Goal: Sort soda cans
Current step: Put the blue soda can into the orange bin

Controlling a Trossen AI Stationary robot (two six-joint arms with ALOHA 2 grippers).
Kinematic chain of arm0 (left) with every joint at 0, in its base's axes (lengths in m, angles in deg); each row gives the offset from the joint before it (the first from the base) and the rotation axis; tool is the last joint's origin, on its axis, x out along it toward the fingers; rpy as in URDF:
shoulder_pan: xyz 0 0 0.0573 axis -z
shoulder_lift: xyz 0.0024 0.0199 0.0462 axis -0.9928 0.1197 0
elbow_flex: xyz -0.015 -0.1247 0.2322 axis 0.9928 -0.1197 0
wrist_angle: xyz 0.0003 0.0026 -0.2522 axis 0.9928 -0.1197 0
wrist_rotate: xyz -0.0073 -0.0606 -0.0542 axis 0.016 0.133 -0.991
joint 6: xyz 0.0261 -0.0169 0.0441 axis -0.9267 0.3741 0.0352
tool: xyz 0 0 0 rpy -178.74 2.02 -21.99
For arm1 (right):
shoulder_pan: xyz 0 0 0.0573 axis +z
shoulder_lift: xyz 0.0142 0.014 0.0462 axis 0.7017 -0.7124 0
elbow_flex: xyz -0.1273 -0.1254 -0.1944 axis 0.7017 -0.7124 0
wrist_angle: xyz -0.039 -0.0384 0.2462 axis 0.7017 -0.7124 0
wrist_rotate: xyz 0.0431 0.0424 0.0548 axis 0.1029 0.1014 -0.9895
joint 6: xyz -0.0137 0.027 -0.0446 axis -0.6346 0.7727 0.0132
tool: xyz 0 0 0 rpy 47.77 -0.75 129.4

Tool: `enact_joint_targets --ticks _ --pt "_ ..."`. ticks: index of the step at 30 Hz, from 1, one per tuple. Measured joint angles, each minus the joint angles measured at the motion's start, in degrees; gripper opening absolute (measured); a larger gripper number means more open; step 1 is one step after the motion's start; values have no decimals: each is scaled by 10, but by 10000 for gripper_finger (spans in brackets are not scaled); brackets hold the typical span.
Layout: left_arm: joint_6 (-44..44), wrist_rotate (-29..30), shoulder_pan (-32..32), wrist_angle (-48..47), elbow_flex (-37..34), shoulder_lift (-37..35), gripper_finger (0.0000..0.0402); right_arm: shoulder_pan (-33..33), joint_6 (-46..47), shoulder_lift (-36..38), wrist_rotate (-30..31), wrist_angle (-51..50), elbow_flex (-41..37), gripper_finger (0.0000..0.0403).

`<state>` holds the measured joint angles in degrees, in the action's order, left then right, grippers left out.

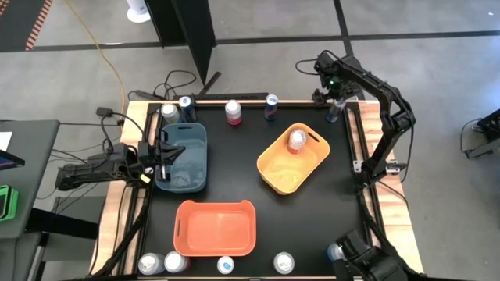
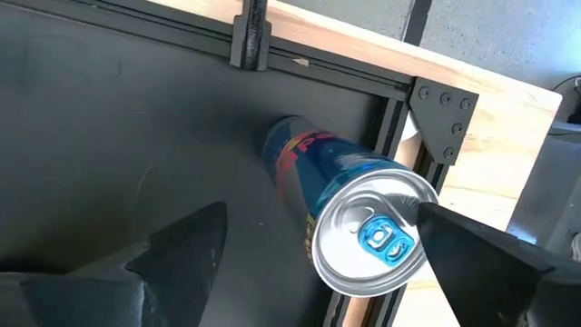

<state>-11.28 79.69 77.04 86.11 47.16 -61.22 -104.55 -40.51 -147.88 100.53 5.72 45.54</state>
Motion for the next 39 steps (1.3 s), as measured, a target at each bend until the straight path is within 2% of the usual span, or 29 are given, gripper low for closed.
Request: enact_joint_targets --ticks 7,12,16,34,39 --pt "0 0 0 0 0 0 2 8 -6 0 22 -2 8 399" --pt "-1 0 0 -1 0 0 2 12 -8 0 27 -13 52 399" --pt "-5 0 0 -1 0 0 2 9 -11 0 55 -52 82 399" --pt "-4 0 0 -1 0 0 2 -2 -38 -2 14 -62 82 399" --pt "-3 0 0 -1 0 0 2 -1 -42 -31 16 -88 91 399"
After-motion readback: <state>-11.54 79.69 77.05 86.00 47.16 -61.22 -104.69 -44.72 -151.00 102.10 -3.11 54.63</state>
